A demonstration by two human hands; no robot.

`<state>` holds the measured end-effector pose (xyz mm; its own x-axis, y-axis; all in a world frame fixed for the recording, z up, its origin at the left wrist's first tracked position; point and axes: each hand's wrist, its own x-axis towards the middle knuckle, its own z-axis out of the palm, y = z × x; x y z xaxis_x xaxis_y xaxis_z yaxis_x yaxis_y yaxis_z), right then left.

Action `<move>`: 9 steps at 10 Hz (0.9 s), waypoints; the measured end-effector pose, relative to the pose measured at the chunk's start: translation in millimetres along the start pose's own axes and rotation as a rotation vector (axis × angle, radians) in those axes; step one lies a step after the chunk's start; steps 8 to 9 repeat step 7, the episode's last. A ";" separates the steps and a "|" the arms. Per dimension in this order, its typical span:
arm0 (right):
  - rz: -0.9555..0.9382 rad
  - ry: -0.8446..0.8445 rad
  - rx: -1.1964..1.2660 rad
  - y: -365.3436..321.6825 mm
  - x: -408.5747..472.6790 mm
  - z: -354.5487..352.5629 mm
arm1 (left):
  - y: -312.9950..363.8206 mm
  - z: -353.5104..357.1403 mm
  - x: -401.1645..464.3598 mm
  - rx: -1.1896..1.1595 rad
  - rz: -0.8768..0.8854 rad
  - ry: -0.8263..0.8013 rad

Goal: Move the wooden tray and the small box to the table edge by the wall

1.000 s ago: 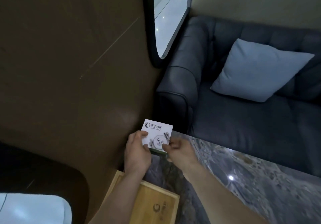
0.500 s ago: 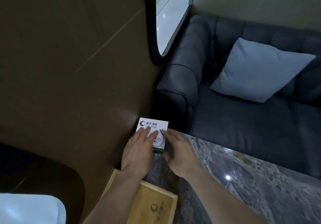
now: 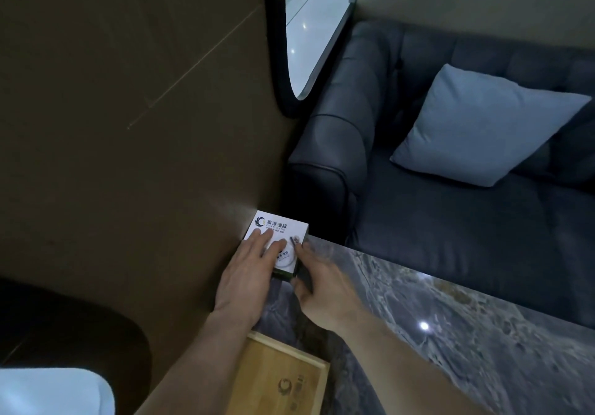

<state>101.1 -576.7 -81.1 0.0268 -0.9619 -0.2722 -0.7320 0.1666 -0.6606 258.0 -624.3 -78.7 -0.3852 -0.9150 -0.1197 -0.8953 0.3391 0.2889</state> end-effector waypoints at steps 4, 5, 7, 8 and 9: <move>0.030 -0.132 0.072 -1.7 -3.2 -0.9 | 0.6 -1.0 -0.9 -0.001 0.022 -0.062; 0.043 -0.092 0.093 -4.8 -6.1 -4.4 | 0.0 -4.5 -5.4 -0.010 0.049 -0.046; 0.122 0.034 -0.073 -2.8 -32.5 -36.2 | 15.2 -20.9 -23.2 -0.011 0.010 0.049; 0.122 0.034 -0.073 -2.8 -32.5 -36.2 | 15.2 -20.9 -23.2 -0.011 0.010 0.049; 0.122 0.034 -0.073 -2.8 -32.5 -36.2 | 15.2 -20.9 -23.2 -0.011 0.010 0.049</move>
